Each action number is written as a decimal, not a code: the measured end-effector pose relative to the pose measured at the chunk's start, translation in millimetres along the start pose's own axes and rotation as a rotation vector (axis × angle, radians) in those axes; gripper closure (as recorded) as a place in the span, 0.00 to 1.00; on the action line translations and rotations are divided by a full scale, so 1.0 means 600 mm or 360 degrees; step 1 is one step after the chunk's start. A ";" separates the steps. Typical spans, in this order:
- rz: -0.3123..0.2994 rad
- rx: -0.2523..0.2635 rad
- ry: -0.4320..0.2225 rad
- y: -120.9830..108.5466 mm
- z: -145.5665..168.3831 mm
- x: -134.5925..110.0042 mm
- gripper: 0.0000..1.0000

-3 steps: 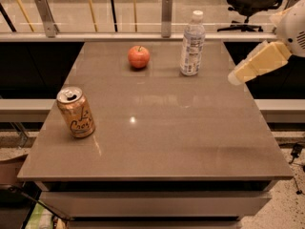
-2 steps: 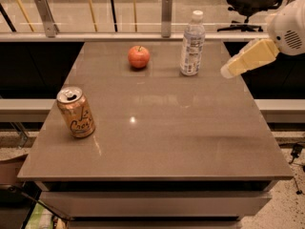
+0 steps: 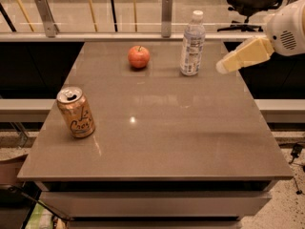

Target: Move blue plastic bottle near orange can

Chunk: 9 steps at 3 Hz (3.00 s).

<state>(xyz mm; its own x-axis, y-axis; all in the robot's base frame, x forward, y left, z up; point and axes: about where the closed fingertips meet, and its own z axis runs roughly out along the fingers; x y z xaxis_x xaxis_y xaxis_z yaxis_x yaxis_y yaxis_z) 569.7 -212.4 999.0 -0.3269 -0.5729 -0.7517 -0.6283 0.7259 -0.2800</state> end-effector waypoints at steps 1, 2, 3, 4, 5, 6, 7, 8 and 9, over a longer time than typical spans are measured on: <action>0.0133 0.0014 -0.0210 -0.016 0.031 -0.006 0.00; 0.0233 0.0047 -0.0400 -0.038 0.053 -0.017 0.00; 0.0289 0.0065 -0.0522 -0.060 0.083 -0.025 0.00; 0.0318 0.0085 -0.0565 -0.077 0.110 -0.028 0.00; 0.0336 0.0075 -0.0592 -0.091 0.140 -0.033 0.00; 0.0345 0.0042 -0.0619 -0.096 0.171 -0.037 0.00; 0.0344 -0.0006 -0.0659 -0.096 0.201 -0.044 0.00; 0.0332 -0.0061 -0.0716 -0.096 0.228 -0.057 0.00; 0.0322 -0.0131 -0.0772 -0.093 0.257 -0.067 0.00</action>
Offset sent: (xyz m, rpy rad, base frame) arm 0.0640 -0.0092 -0.0053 0.3878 -0.2344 -0.0746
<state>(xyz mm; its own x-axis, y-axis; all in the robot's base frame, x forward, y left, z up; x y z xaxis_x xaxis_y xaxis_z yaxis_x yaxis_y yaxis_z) 726.7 -171.3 952.9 -0.0956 -0.1687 -0.9810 -0.6464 0.7600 -0.0677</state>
